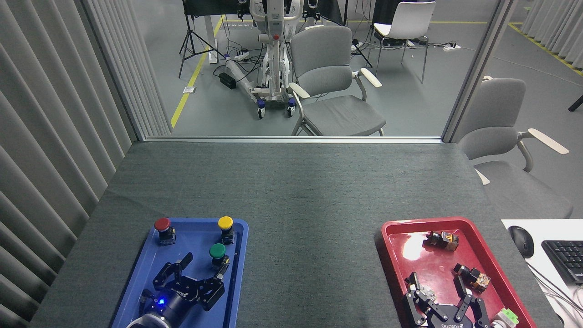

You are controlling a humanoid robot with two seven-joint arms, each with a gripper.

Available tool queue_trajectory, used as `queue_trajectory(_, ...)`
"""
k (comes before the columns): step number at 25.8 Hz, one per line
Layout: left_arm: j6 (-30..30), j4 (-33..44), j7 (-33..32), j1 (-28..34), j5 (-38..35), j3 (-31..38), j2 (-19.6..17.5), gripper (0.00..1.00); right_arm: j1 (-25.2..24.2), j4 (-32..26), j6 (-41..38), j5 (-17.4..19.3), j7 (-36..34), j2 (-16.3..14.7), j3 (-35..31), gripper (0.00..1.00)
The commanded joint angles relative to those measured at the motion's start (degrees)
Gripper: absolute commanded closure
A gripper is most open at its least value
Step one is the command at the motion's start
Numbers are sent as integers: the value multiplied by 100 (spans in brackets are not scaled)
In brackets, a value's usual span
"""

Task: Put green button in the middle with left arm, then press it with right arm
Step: 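Grasp the green button with the left gripper, then carry the green button out of the tray toward the table middle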

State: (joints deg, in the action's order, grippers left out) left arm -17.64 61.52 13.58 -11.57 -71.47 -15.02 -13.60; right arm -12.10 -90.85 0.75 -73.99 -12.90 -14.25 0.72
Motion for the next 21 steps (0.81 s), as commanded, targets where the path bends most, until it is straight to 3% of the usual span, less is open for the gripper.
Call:
queue_trajectory(1, -3, -193, 13, -126, -25, -9, 147, 1, -12, -46, -181, -19, -125, 10, -2, 0)
queue_trajectory(6, -12, -606, 13, -372, -25, -141, 244, 1, -21, -2, -181, -230, -116, 45, -2, 0)
queue_trajectory(14, 6, -1089, 92, -689, -25, -308, 314, 4, -12, -11, -216, -257, -90, 89, -11, 0)
queue_trajectory(16, -3, -1212, 92, -750, -25, -317, 314, 13, -12, -20, -181, -265, -90, 89, -2, 0)
queue_trajectory(21, -21, -1432, 92, -785, -25, -378, 296, 47, -12, -29, -163, -274, -90, 177, -11, 0)
